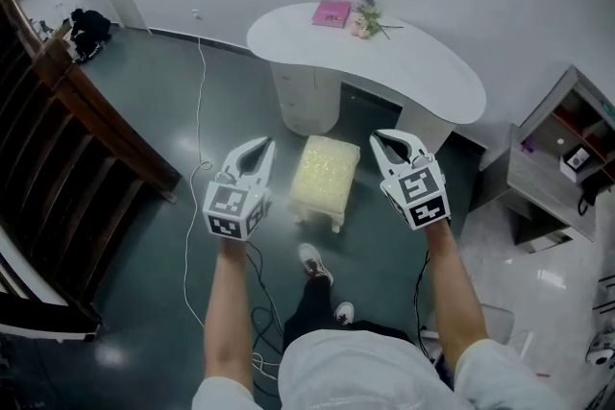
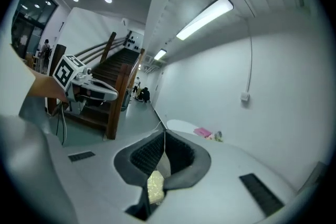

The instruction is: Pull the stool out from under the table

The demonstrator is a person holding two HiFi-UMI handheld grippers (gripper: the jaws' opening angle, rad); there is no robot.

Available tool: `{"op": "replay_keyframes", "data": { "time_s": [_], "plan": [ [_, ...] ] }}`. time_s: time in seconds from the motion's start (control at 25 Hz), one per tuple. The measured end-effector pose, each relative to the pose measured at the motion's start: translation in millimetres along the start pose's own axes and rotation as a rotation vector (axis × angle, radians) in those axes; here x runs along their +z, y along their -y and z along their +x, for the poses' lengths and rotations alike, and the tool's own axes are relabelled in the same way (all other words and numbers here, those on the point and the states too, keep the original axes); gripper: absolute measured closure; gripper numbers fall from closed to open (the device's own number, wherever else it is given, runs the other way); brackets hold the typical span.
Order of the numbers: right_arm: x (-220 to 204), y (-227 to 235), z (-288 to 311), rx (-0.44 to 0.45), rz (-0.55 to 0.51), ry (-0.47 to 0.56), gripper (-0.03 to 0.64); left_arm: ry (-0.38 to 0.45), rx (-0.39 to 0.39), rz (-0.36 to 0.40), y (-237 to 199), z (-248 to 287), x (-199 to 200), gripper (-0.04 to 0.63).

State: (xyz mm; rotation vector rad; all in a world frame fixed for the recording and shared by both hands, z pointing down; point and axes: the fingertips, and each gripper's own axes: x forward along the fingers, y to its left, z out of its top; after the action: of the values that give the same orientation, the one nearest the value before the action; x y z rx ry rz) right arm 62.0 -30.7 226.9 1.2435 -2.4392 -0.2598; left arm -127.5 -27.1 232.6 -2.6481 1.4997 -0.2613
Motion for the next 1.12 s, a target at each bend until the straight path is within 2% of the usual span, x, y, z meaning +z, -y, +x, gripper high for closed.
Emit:
{"op": "replay_keyframes", "data": {
  "time_s": [0.24,0.52,0.8,1.12],
  "plan": [
    [83.8,-0.4,-55.3,-0.025,-0.109,0.155,0.596,0.109,0.044,0.117,22.8,-51.2,72.5,0.577],
    [109.5,-18.9,-103.4,-0.028,-0.212,0.209,0.598,0.189,0.043,0.253,44.8,-108.1,116.3,0.577],
    [106.1,-36.3,-115.9,-0.012,-0.275,0.196,0.598,0.151,0.066,0.375,58.6,-124.6,118.8,0.577],
    [96.5,-43.2,-104.7,0.011,-0.297,0.17,0.601,0.054,0.086,0.462,56.0,-119.3,99.8,0.577]
  ]
}}
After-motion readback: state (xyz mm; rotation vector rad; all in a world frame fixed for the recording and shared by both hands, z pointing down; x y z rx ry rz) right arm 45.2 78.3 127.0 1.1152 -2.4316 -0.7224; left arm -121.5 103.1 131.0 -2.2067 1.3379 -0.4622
